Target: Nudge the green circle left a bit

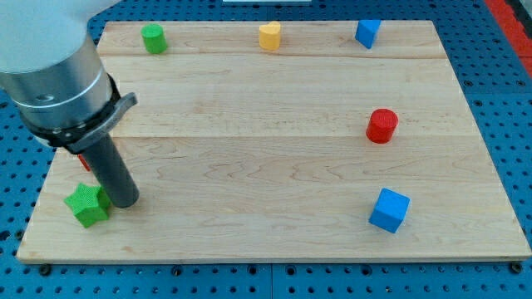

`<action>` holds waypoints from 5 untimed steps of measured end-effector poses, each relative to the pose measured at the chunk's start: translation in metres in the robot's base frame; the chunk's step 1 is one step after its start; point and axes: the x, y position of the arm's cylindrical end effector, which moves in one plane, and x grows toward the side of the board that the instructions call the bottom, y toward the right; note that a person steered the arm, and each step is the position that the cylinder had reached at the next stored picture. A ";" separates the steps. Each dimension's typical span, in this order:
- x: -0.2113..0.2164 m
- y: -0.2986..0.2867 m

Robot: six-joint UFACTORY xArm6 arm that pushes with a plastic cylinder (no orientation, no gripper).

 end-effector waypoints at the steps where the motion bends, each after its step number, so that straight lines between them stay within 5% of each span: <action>1: -0.001 -0.034; 5: -0.119 0.038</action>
